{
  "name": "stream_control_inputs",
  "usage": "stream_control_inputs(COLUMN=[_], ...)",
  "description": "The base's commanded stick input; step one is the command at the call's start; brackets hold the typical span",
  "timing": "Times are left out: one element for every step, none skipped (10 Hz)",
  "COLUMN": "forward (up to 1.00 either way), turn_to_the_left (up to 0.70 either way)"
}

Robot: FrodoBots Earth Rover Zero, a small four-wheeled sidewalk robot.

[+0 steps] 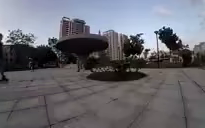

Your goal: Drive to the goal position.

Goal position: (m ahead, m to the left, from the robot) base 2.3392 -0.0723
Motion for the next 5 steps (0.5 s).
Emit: stream_control_inputs(forward=[1.00,1.00,1.00,1.00,0.87], turn_to_the_left=[0.00,0.02,0.06,0.10,0.23])
